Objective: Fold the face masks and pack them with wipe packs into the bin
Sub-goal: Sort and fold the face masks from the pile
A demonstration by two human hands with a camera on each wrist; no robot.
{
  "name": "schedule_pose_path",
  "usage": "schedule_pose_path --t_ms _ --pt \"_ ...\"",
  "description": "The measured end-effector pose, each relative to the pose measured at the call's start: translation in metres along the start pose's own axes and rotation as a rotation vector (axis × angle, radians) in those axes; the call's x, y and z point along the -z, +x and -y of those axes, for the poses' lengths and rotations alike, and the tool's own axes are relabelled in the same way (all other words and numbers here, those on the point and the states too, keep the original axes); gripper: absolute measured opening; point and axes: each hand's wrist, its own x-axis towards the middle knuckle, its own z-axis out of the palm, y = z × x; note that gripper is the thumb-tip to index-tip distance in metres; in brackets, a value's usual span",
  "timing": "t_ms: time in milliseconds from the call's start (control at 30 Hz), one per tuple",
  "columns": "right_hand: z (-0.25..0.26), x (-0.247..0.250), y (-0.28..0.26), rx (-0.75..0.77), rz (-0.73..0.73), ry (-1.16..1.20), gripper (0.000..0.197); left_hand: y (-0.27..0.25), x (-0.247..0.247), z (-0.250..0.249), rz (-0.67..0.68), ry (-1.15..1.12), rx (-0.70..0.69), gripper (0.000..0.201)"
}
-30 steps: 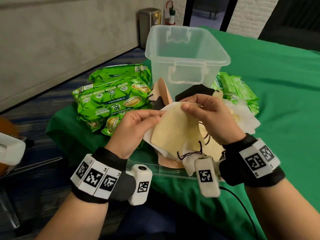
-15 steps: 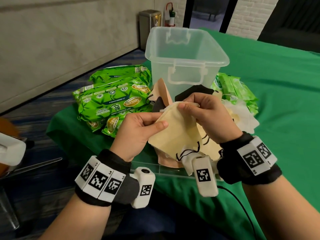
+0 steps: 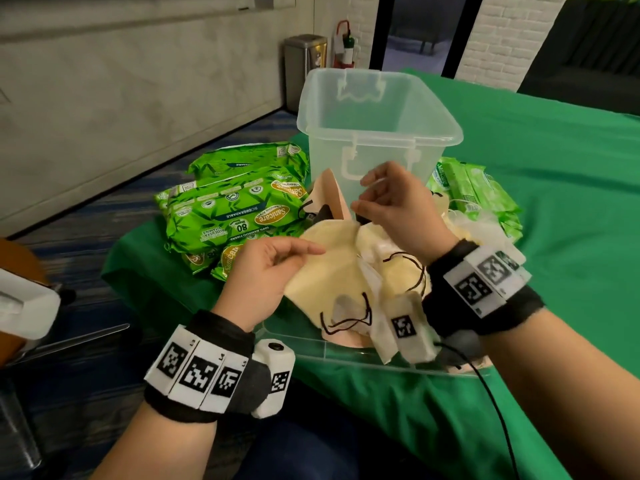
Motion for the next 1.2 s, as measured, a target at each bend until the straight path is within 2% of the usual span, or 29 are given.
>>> schedule_pose_path --t_ms 67,133,200,300,367,433,500,600,800,867,933,967,1000,1067,1100,1133,1200 --pt "0.0 -0.001 0.018 0.046 0.067 -0.321 0.04 0.002 0.008 0.004 -0.11 -0.005 0.036 0.041" --pt "0.003 -0.009 0.03 0.101 0.215 -0.519 0.054 0.003 0.017 0.01 -0.211 -0.022 0.07 0.04" --pt "0.007 -0.019 0.038 0.125 0.348 -0.64 0.049 0.003 0.024 0.014 -0.268 -0.008 0.073 0.04" --pt "0.004 -0.031 0.05 0.137 0.51 -0.868 0.04 0.001 0.03 0.017 -0.286 0.013 0.064 0.039" --pt "0.0 -0.039 0.056 0.161 0.575 -1.039 0.042 -0.001 0.032 0.018 -0.287 0.033 0.071 0.037" --pt "0.0 -0.043 0.06 0.141 0.581 -1.106 0.043 -0.002 0.033 0.019 -0.286 0.038 0.078 0.038" --pt "0.003 -0.043 0.061 0.093 0.542 -1.071 0.041 -0.001 0.034 0.021 -0.279 0.02 0.087 0.04" --pt "0.012 -0.033 0.061 0.1 0.451 -0.955 0.031 -0.002 0.034 0.02 -0.271 -0.016 0.108 0.039" --pt "0.044 0.023 0.055 0.134 -0.025 -0.596 0.015 -0.002 0.029 0.015 -0.233 -0.002 0.132 0.031" --pt "0.053 0.038 0.049 0.15 -0.113 -0.403 0.018 0.0 0.022 0.01 -0.205 0.016 0.126 0.029" --pt "0.062 0.046 0.037 0.166 -0.058 -0.144 0.022 0.004 0.015 0.008 -0.209 -0.001 0.12 0.021" --pt "0.065 0.048 0.03 0.165 0.013 -0.013 0.022 0.007 0.013 0.008 -0.223 -0.034 0.129 0.013" --pt "0.066 0.051 0.025 0.152 0.115 0.106 0.02 0.008 0.012 0.006 -0.222 -0.056 0.156 0.016" --pt "0.064 0.052 0.016 0.083 0.343 0.245 0.011 0.011 0.009 0.005 -0.185 -0.158 0.166 0.056" --pt "0.061 0.05 0.013 0.04 0.425 0.242 0.009 0.011 0.008 0.002 -0.184 -0.271 0.162 0.065" --pt "0.057 0.046 0.011 0.005 0.472 0.181 0.011 0.01 0.006 -0.004 -0.181 -0.401 0.16 0.066" --pt "0.047 0.035 0.009 -0.033 0.479 -0.021 0.022 0.008 0.005 -0.011 -0.164 -0.515 0.138 0.068"
